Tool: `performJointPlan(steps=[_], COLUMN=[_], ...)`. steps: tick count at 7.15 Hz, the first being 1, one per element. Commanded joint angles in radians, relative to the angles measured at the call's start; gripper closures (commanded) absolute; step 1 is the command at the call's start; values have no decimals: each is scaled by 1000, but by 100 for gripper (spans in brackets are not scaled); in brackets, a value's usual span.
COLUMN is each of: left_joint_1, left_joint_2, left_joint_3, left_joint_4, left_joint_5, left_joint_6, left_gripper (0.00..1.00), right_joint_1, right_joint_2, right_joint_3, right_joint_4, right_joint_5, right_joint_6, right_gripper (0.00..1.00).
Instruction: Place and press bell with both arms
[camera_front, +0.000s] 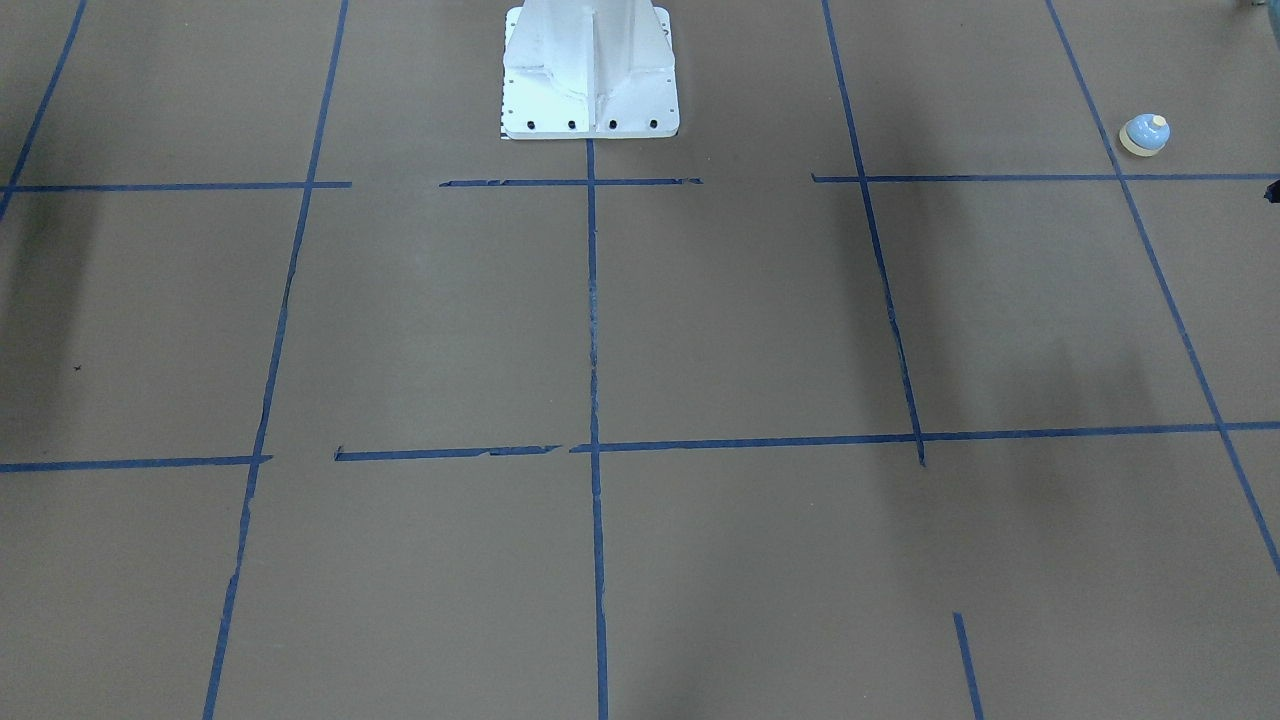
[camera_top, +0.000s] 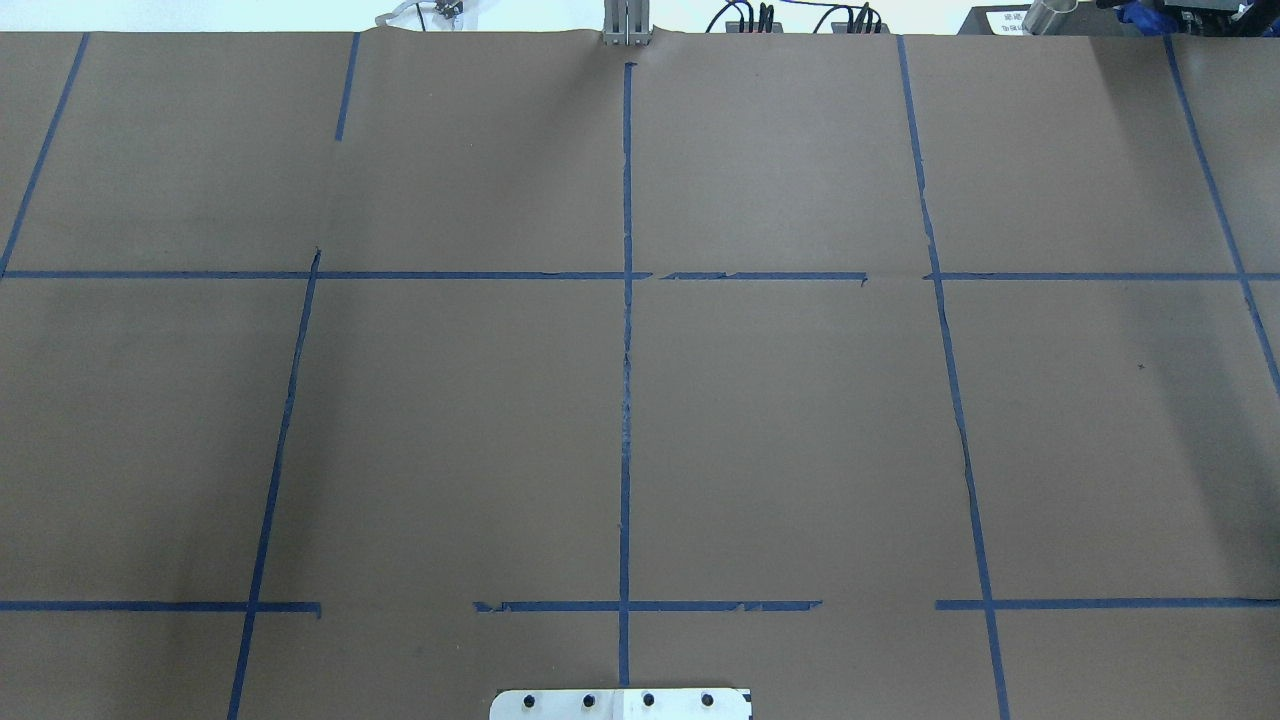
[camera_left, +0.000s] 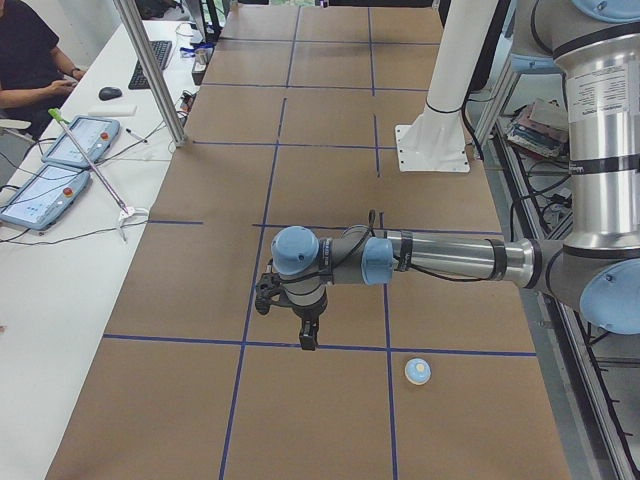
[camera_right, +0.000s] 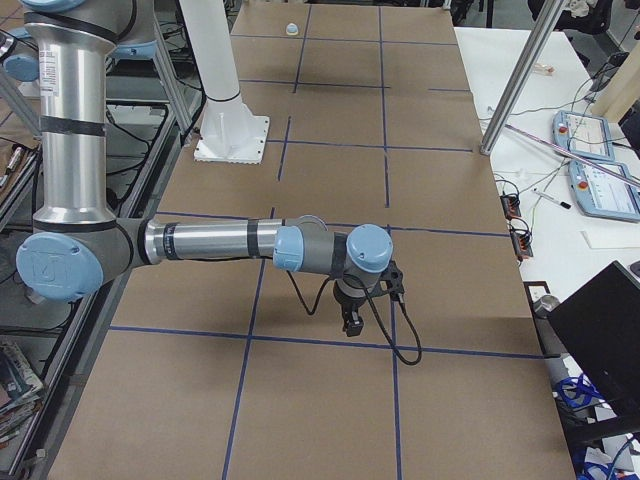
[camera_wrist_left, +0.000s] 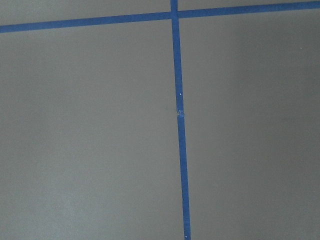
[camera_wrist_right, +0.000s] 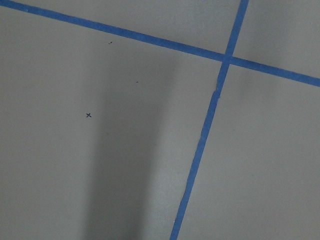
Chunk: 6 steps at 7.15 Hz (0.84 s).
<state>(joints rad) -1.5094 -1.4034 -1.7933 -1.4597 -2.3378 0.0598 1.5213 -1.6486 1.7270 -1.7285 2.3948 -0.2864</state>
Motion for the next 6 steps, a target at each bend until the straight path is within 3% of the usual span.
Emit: performJointPlan(steps=[1,6], left_joint_1=[2,23], left_joint_2=[-3,11], left_joint_3=[-1,-18], left_joint_4=[-1,-5], left_joint_5=[2,0], left_joint_6=[-56,-61], left_gripper=[0,0], right_joint_1=[0,-1], right_joint_2=[-16,-16], right_joint_3=[16,10], right_joint_4=[3,3], right_joint_5=[-2,1], right_joint_6=[6,13], right_gripper=[0,0])
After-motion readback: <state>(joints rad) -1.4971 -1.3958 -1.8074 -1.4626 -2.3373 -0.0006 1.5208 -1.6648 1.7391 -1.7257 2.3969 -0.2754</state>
